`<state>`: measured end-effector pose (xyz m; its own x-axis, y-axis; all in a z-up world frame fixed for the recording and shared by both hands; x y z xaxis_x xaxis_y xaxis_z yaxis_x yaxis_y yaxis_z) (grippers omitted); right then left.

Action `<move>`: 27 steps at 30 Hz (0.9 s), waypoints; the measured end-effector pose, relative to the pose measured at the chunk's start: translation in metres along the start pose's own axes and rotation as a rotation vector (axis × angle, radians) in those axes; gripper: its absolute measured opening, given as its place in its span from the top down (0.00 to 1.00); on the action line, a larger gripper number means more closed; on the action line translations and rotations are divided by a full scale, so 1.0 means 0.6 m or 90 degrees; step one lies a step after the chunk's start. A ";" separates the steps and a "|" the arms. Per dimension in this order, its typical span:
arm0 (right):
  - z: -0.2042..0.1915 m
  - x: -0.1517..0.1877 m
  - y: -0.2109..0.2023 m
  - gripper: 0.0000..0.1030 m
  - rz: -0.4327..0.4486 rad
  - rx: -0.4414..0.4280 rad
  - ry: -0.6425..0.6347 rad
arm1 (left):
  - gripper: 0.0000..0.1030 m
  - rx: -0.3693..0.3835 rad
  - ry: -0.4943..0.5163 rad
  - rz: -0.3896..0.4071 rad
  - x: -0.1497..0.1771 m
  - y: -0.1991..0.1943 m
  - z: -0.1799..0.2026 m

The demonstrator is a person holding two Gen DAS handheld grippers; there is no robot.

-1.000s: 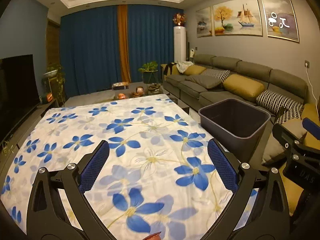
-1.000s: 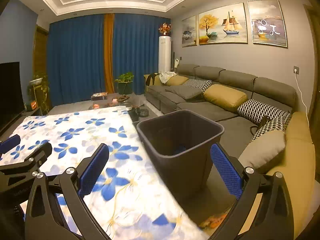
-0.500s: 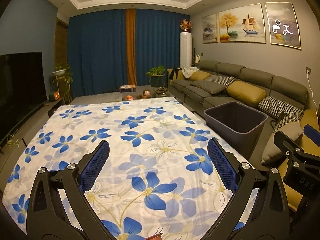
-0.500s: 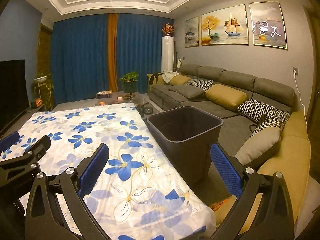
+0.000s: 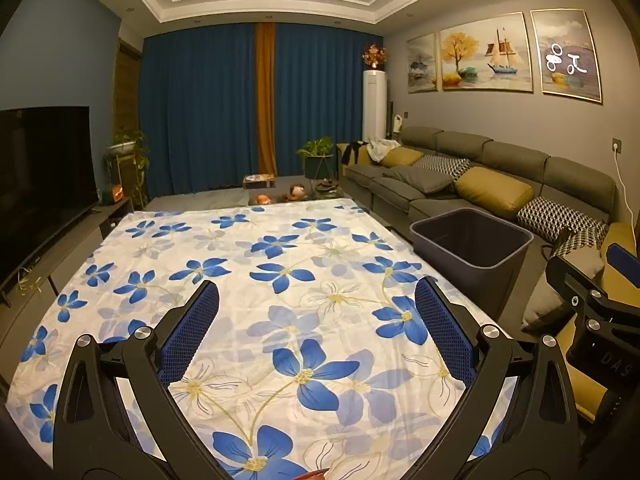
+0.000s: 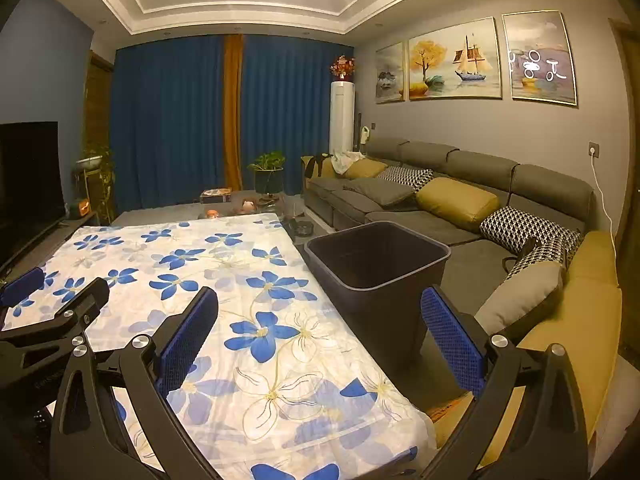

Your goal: Collect trash

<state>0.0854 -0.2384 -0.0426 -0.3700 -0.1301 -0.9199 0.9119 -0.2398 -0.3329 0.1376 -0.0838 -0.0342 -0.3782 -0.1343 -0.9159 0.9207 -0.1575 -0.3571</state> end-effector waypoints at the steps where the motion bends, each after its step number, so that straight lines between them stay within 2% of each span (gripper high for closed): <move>1: 0.000 -0.001 -0.001 0.05 0.001 -0.001 0.000 | 0.06 0.001 0.000 0.001 -0.001 -0.002 0.000; 27: 0.001 -0.007 -0.012 0.05 0.012 0.001 0.005 | 0.06 0.009 -0.007 0.004 -0.002 -0.011 -0.001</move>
<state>0.0804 -0.2368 -0.0364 -0.3509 -0.1273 -0.9277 0.9185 -0.2394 -0.3146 0.1320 -0.0822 -0.0306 -0.3740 -0.1467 -0.9157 0.9215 -0.1700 -0.3492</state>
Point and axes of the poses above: each gripper's, at about its wrist camera, not at the fingertips, and y roughly the way its jaws point, z to its right, x to its underside, the point moved 9 cm from there along y, roughly the way its jaws point, and after that the axes turned 11 degrees about -y, right-handed, at the moved point
